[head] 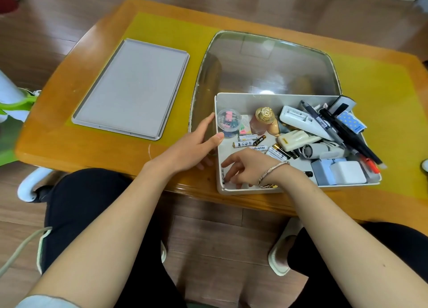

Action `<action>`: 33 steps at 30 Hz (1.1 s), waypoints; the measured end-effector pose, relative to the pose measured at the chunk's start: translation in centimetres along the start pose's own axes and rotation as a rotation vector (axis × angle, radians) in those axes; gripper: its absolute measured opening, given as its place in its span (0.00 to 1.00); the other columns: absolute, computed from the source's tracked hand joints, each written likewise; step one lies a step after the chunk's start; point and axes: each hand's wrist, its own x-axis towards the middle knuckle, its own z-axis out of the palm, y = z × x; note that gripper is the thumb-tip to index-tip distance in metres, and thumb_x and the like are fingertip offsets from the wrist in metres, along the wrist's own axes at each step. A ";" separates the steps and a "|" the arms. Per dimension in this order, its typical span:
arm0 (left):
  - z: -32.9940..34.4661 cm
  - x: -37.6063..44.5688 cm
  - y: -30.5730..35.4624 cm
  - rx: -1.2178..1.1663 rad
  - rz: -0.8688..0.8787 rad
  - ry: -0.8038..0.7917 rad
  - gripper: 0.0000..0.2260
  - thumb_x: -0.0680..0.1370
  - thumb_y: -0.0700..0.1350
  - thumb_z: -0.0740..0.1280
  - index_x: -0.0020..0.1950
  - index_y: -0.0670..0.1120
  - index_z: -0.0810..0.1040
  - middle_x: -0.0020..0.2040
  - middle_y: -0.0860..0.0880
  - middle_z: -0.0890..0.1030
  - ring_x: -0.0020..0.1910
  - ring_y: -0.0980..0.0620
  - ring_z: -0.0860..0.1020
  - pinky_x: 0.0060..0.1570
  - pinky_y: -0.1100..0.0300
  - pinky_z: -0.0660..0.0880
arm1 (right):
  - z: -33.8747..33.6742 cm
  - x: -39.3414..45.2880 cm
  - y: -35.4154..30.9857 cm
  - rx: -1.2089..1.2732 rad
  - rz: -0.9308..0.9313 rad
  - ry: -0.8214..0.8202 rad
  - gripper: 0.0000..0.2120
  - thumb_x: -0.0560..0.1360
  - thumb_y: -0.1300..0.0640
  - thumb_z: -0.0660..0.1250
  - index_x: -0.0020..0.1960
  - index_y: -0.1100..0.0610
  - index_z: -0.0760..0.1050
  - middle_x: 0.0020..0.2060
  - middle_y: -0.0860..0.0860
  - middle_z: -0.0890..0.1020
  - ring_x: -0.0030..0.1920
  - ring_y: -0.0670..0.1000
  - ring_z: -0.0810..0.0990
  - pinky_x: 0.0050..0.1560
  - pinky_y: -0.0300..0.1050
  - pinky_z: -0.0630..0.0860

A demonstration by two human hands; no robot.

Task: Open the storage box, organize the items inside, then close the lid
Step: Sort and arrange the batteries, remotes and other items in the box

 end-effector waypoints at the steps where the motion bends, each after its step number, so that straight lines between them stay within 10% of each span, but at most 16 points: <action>1: 0.0 0.0 0.1 0.008 0.002 -0.002 0.29 0.78 0.64 0.58 0.76 0.64 0.49 0.52 0.57 0.80 0.39 0.58 0.83 0.32 0.59 0.81 | -0.1 -0.2 0.1 -0.003 -0.010 0.006 0.19 0.74 0.64 0.66 0.64 0.56 0.72 0.46 0.49 0.84 0.34 0.46 0.81 0.32 0.34 0.76; 7: -0.3 0.1 0.3 0.067 0.004 -0.036 0.31 0.78 0.64 0.57 0.77 0.63 0.47 0.58 0.54 0.79 0.39 0.58 0.83 0.33 0.57 0.81 | -1.8 -1.1 1.9 -0.119 -0.068 0.324 0.07 0.68 0.54 0.75 0.44 0.48 0.80 0.33 0.42 0.79 0.33 0.39 0.74 0.37 0.33 0.68; 17: -0.6 0.1 0.5 0.039 0.006 -0.063 0.38 0.72 0.70 0.58 0.77 0.62 0.48 0.54 0.57 0.80 0.39 0.57 0.84 0.30 0.59 0.80 | -0.6 -0.2 3.0 -0.499 0.008 0.261 0.07 0.64 0.50 0.75 0.36 0.47 0.76 0.33 0.41 0.74 0.39 0.46 0.75 0.42 0.41 0.75; 33: 0.2 -0.1 0.3 -0.012 -0.031 0.031 0.29 0.79 0.62 0.59 0.77 0.60 0.51 0.51 0.59 0.80 0.39 0.58 0.83 0.29 0.60 0.79 | 0.7 0.7 2.1 -0.007 0.042 0.273 0.08 0.73 0.55 0.70 0.51 0.48 0.76 0.31 0.49 0.83 0.26 0.44 0.81 0.26 0.34 0.75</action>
